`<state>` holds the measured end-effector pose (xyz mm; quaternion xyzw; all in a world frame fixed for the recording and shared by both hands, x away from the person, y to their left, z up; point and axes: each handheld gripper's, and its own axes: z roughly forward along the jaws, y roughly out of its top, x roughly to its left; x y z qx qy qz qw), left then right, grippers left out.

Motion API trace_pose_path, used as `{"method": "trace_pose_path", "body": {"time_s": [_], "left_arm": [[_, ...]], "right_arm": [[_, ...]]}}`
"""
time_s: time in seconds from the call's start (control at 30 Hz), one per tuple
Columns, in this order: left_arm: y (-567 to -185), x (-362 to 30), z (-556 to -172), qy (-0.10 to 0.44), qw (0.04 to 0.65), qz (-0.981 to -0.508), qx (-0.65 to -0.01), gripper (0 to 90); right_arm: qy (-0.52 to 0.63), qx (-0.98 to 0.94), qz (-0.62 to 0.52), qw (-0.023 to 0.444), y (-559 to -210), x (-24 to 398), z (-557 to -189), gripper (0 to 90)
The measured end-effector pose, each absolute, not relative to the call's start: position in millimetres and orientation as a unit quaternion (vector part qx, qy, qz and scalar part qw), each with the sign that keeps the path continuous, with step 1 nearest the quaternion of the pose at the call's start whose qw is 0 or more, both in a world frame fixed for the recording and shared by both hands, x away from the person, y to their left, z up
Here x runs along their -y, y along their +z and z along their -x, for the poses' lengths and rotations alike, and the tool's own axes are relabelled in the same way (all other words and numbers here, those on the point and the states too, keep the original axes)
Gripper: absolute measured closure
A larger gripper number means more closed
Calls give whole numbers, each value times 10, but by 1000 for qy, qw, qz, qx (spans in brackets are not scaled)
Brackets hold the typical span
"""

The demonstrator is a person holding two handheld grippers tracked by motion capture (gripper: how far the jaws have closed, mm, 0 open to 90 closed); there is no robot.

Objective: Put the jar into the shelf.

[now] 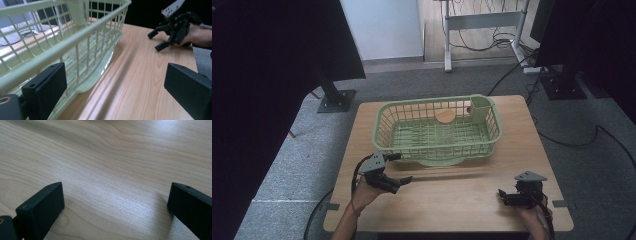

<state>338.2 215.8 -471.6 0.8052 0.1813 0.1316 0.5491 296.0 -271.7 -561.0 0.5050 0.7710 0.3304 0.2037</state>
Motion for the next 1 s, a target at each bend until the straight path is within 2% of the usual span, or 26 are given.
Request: {"method": "trace_pose_path", "body": {"time_s": [0.73,1.0], "left_arm": [[-5354,-2251,-3222,105,497,-835,-211,49],[-5481,-2253,-3203,98,466,-850,-224,53]], "right_arm": [[330,-771,-505,204,-5610,2717,-2959,2],[330,-771,-505,204,-5611,2718,-2959,2]]}}
